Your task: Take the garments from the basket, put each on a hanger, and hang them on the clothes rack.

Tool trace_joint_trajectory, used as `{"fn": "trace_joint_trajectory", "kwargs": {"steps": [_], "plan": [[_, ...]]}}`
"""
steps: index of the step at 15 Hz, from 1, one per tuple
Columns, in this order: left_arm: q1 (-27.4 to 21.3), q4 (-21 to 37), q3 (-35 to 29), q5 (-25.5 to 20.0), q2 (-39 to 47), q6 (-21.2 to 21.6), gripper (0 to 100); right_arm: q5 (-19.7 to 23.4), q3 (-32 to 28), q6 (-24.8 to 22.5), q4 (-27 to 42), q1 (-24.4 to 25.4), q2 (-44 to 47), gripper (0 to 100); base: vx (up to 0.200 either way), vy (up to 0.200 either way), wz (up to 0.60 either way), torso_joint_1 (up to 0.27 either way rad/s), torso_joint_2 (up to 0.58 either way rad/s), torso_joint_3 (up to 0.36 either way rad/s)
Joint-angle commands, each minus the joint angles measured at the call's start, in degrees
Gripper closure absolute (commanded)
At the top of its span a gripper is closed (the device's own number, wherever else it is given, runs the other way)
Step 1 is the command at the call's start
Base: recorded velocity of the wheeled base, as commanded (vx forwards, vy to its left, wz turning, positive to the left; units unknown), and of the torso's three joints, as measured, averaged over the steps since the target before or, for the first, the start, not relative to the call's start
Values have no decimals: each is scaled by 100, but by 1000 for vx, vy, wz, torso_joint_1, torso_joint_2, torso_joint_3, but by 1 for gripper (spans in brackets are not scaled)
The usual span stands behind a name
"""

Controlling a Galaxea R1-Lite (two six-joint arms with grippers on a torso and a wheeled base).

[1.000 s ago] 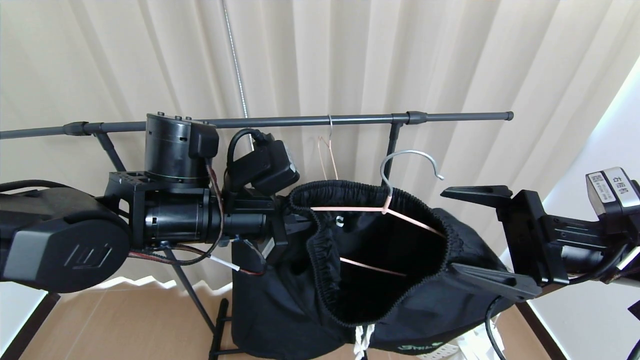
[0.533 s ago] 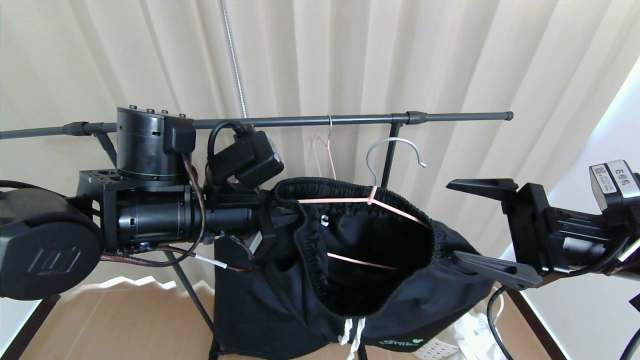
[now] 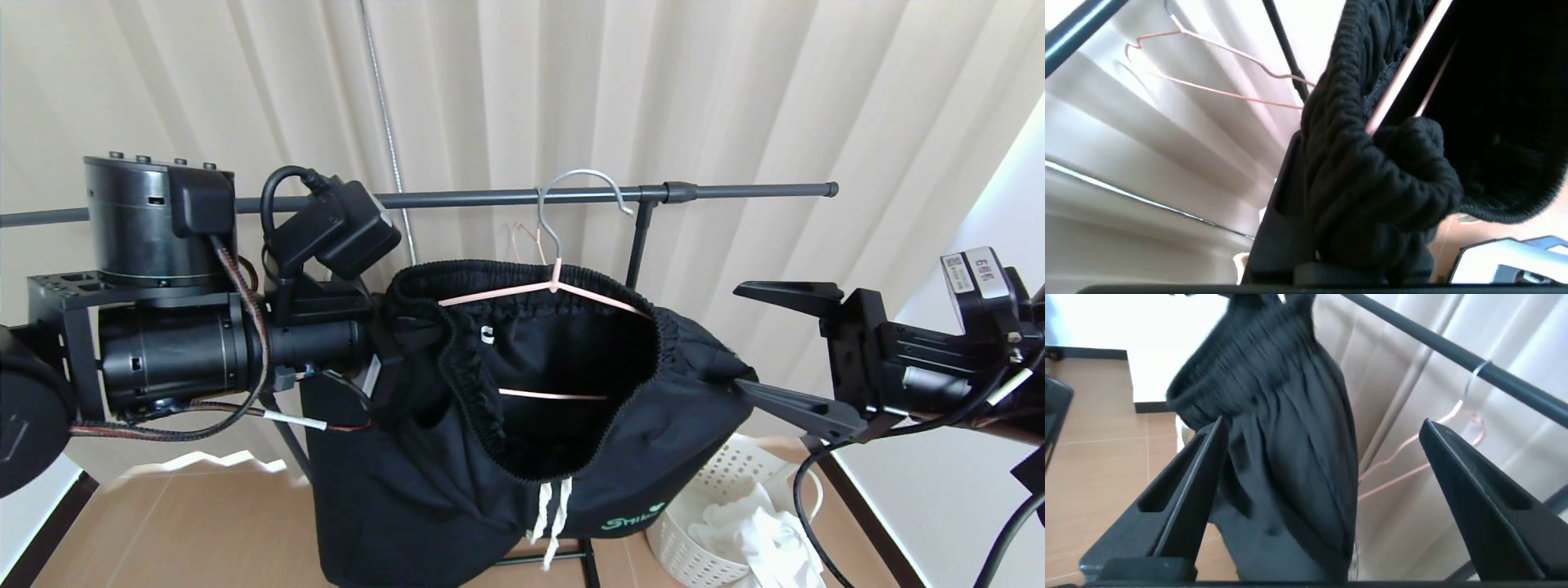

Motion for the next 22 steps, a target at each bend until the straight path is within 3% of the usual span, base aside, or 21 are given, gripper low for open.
{"fn": "trace_joint_trajectory", "kwargs": {"steps": [1,11,18,22], "plan": [[116,6,135,10,-314,-54,100,-130,-140,3,-13,-16,378,0,0,0,0,0,0,0],[414,-3,390,10,-763,-494,100,178,-193,-32,-21,-245,1301,0,0,0,0,0,0,0],[423,-3,390,10,-859,-546,100,107,-193,-208,-30,204,1819,0,0,0,0,0,0,0],[485,6,390,2,-912,-555,100,90,-202,-252,-30,186,1837,0,0,0,0,0,0,0]]}}
